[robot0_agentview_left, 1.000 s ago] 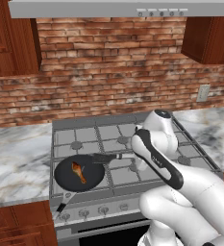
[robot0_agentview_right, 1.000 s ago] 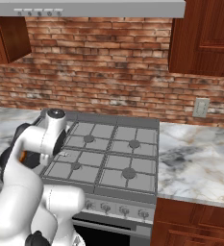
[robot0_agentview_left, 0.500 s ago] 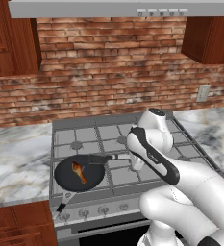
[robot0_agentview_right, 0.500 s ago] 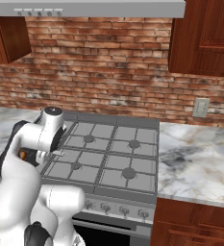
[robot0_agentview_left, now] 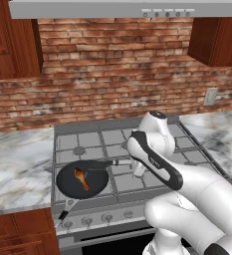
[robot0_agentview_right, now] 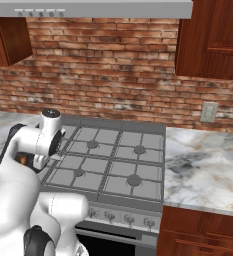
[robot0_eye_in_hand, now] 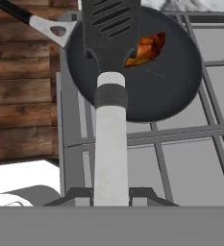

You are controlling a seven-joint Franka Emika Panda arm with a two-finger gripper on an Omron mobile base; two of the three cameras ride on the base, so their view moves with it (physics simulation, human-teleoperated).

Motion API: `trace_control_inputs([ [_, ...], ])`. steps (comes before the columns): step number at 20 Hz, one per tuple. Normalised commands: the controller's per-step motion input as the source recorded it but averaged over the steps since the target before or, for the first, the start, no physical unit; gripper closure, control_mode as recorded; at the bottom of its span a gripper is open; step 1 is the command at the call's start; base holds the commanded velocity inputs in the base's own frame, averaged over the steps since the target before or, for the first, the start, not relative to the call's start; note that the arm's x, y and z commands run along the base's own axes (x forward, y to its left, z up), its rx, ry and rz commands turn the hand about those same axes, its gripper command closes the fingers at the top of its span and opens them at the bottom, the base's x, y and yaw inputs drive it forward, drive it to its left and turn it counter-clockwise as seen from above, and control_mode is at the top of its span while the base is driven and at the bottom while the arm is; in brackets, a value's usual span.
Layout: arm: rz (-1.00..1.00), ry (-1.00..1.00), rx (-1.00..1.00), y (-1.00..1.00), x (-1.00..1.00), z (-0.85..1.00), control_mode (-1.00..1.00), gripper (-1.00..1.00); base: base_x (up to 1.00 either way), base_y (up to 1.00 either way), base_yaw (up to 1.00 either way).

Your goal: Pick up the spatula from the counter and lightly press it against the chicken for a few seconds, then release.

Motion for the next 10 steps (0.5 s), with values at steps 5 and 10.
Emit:
trace_control_inputs([
  [5,0.0,0.0,0.0,0.0,-0.01,0.06,-1.0,1.0,0.0,0.0,0.0],
  [10,0.0,0.0,0.0,0.05,-0.03,0.02,-1.0,1.0,0.0,0.0,0.0],
])
